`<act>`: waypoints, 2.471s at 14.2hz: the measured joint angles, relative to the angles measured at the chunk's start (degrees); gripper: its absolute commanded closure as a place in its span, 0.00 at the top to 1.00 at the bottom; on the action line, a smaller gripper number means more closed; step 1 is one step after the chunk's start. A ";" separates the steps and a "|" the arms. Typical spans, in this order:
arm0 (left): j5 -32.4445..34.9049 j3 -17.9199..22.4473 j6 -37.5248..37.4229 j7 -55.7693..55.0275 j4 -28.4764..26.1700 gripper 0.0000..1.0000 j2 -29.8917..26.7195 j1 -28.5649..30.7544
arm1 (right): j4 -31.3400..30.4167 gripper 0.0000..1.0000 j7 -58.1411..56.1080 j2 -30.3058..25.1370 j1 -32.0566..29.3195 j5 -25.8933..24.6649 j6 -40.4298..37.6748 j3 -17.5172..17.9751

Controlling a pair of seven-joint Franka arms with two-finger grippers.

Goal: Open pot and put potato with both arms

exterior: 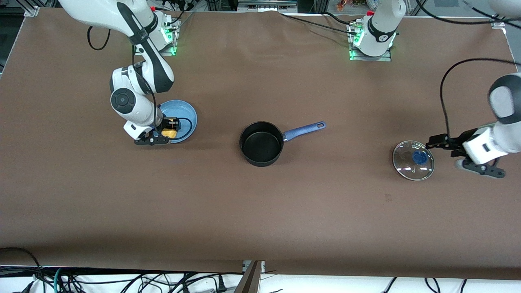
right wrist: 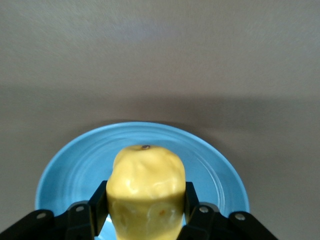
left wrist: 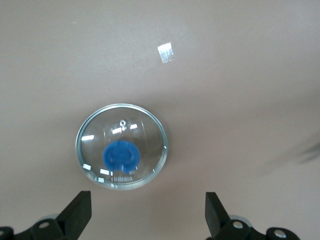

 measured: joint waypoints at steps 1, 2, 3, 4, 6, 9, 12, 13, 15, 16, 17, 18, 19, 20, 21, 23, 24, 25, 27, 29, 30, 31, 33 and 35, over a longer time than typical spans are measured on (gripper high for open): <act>0.98 -0.85 -3.61 -3.05 2.88 1.00 -0.70 -0.03 | 2.09 0.37 0.30 -0.97 0.01 0.01 -4.76 0.33; 2.11 -1.93 -6.69 -6.28 5.15 1.00 -1.41 -0.08 | 4.93 0.37 1.67 -1.91 0.03 0.02 -10.24 0.96; 3.17 -3.04 -9.31 -9.66 7.02 1.00 -2.13 -0.13 | 8.23 0.37 4.05 -2.62 0.06 0.07 -15.19 2.02; 3.68 -3.95 -11.35 -12.49 8.34 1.00 -2.91 -0.19 | 11.45 0.37 6.87 -3.04 0.16 0.13 -18.98 3.38; 3.90 -5.28 -14.61 -16.59 9.64 1.00 -4.62 -0.26 | 17.07 0.37 13.35 -3.00 1.44 0.44 -23.07 5.40; 3.96 -7.64 -17.60 -22.76 9.86 1.00 -6.88 -0.26 | 26.11 0.37 23.21 0.76 5.95 5.71 -23.68 5.98; 5.10 -8.90 -18.40 -25.13 9.87 1.00 -8.08 -0.26 | 37.66 0.37 32.86 9.35 10.13 7.59 -23.45 6.11; 5.14 -8.89 -18.43 -25.16 9.87 1.00 -8.09 -0.23 | 41.41 0.37 35.32 12.68 11.69 7.60 -22.91 6.13; 5.14 -8.89 -18.44 -25.16 9.83 1.00 -8.08 -0.19 | 48.21 0.37 38.98 19.44 14.90 7.59 -20.05 6.13; 5.14 -8.89 -18.44 -25.16 9.83 1.00 -8.08 -0.18 | 50.26 0.37 39.76 22.11 16.14 7.58 -17.67 6.11; 5.14 -8.90 -18.44 -25.16 9.83 1.00 -8.08 -0.19 | 51.50 0.37 40.11 24.23 17.06 7.54 -15.05 6.09; 5.14 -8.90 -18.45 -25.16 9.82 1.00 -8.08 -0.18 | 52.23 0.37 40.18 25.83 17.79 7.37 -13.01 6.06; 5.14 -8.91 -18.44 -25.16 9.82 1.00 -8.08 -0.19 | 52.62 0.37 40.19 26.98 18.36 6.99 -11.80 6.05; 5.14 -8.92 -18.45 -25.16 9.82 1.00 -8.08 -0.19 | 52.77 0.37 40.19 27.83 18.96 6.23 -11.32 6.04; 5.14 -8.97 -18.45 -25.16 9.82 1.00 -8.08 -0.19 | 52.83 0.37 40.46 28.48 19.58 4.99 -11.21 6.03; 5.14 -9.19 -18.45 -25.16 9.82 1.00 -8.08 -0.20 | 52.85 0.37 42.09 29.77 20.86 2.07 -11.16 6.02; 5.14 -9.27 -18.44 -25.16 9.82 1.00 -8.08 -0.20 | 52.85 0.37 43.07 30.46 21.44 0.93 -10.91 6.01; 5.14 -9.29 -18.45 -25.17 9.82 1.00 -8.08 -0.20 | 52.87 0.37 43.80 31.08 21.96 0.02 -10.34 6.01; 6.03 -9.31 -18.44 -25.16 9.82 1.00 -8.08 -0.20 | 52.87 0.41 44.26 32.01 22.67 -1.11 -9.82 5.99; 7.30 -9.58 -18.44 -25.16 9.82 1.00 -8.08 -0.20 | 52.87 1.00 44.31 32.46 22.89 -1.70 -9.74 5.91; 7.45 -9.79 -18.44 -25.16 9.82 1.00 -8.08 -0.20 | 52.88 1.00 44.31 32.55 22.88 -1.80 -9.70 5.85; 7.49 -9.92 -18.44 -25.16 9.82 1.00 -8.08 -0.20 | 52.93 1.00 44.31 32.56 22.89 -1.88 -9.70 5.78; 7.49 -9.96 -18.44 -25.16 9.82 1.00 -8.08 -0.20 | 53.54 1.00 44.30 32.54 22.88 -1.96 -9.76 5.62; 7.49 -9.96 -18.44 -25.16 9.82 1.00 -8.08 -0.20 | 54.47 1.00 44.30 32.27 22.86 -1.98 -11.02 5.54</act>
